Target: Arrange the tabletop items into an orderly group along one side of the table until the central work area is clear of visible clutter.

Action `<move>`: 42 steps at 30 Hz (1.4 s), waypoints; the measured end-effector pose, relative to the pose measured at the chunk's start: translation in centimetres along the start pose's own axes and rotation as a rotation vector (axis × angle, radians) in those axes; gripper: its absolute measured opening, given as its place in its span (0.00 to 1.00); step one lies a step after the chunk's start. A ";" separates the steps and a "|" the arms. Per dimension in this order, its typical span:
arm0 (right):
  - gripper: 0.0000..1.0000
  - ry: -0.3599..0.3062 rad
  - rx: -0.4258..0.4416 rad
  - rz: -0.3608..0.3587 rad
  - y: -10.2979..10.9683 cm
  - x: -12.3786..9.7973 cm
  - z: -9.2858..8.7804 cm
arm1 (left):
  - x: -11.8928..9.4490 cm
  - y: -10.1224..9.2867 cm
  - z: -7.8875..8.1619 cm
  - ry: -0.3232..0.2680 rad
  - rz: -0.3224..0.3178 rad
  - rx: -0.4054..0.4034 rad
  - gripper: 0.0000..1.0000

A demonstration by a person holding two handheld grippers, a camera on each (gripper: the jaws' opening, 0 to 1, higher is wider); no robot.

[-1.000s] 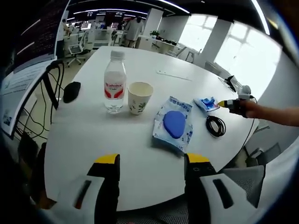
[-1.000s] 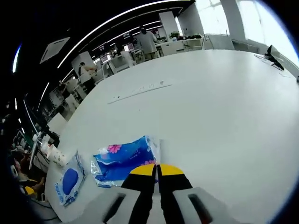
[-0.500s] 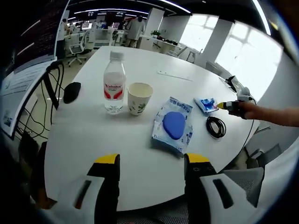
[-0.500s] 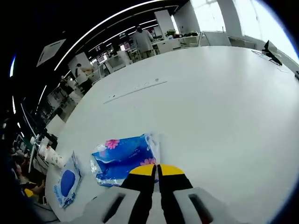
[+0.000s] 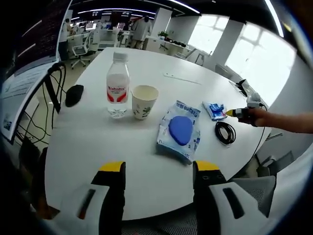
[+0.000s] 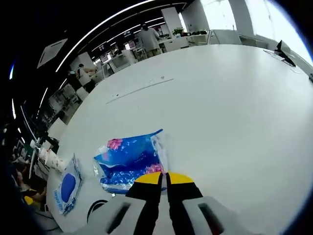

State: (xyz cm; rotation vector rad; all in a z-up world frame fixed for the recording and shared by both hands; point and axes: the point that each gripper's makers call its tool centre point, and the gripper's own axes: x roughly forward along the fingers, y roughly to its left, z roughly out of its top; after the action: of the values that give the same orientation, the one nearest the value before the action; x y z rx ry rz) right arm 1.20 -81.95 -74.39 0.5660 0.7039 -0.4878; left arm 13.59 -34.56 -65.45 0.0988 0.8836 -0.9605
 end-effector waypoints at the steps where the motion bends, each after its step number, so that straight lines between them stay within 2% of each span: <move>1: 0.01 0.002 0.002 0.003 0.1 -0.2 -0.1 | 0.0 0.1 0.0 0.002 0.001 0.002 0.55; 11: 0.02 0.003 -0.013 -0.006 0.2 -0.3 -0.1 | 0.4 -0.2 0.3 -0.013 0.001 -0.005 0.55; 25: 0.03 0.021 -0.078 -0.005 0.7 -1.2 -0.6 | 0.9 -1.2 -0.7 -0.017 -0.020 -0.023 0.54; 34: 0.02 0.029 -0.098 0.010 2.0 -1.6 -1.3 | 1.4 -2.2 -1.0 -0.020 -0.041 -0.040 0.54; 37: 0.02 0.034 -0.120 0.018 3.1 -2.5 -2.4 | 1.6 -2.7 -1.3 -0.019 -0.049 -0.040 0.54; 42: 0.02 0.048 -0.165 0.040 4.6 -3.0 -3.0 | 1.9 -3.0 -1.7 -0.013 -0.060 -0.045 0.53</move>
State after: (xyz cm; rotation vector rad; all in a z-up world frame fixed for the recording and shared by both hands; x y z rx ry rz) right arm 0.51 -75.98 -72.73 0.4374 0.7691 -0.3762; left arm 10.83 -36.83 -67.01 0.0282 0.9002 -0.9951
